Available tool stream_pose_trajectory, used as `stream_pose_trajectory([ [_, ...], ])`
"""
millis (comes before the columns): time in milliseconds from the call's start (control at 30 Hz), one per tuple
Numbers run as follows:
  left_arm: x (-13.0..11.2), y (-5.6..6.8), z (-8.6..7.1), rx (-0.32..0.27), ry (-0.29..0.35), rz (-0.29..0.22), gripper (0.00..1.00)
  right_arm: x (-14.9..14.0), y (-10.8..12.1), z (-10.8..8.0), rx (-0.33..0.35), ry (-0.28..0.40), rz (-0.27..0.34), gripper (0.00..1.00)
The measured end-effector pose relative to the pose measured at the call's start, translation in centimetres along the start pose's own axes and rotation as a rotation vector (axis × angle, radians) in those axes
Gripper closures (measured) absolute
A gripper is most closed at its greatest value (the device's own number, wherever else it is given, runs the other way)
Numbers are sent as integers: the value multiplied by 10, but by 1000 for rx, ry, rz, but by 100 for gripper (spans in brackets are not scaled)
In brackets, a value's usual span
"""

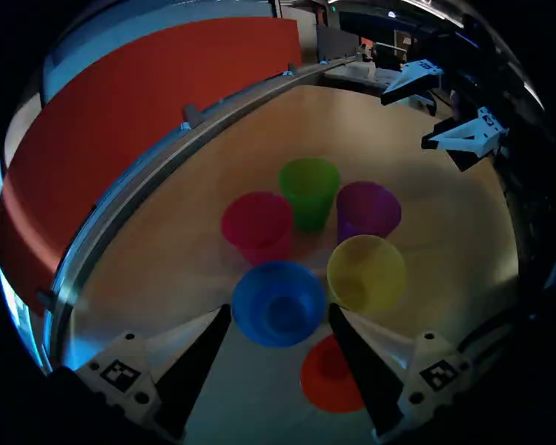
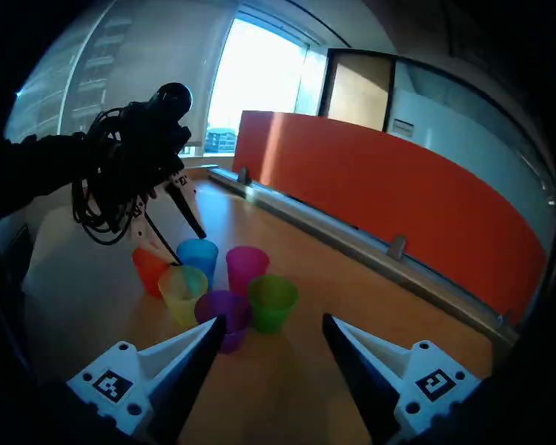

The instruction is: Pour water

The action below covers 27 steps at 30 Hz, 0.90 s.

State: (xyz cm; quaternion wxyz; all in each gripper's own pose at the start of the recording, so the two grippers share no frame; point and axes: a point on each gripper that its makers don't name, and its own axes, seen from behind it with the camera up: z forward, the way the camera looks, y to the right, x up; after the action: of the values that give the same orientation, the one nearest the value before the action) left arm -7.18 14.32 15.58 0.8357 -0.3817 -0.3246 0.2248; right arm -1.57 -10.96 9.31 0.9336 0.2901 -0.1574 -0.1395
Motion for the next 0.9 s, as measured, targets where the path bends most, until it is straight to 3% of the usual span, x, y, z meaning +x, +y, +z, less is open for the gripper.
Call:
stream_pose_trajectory([
  [633,-3,-5,15,3,10,-18,2,-2,3,3,-3,-2,2,0],
  [900,-4,-1,19,-8,9,-18,10,-3,2,3,-1,-2,-2,0],
])
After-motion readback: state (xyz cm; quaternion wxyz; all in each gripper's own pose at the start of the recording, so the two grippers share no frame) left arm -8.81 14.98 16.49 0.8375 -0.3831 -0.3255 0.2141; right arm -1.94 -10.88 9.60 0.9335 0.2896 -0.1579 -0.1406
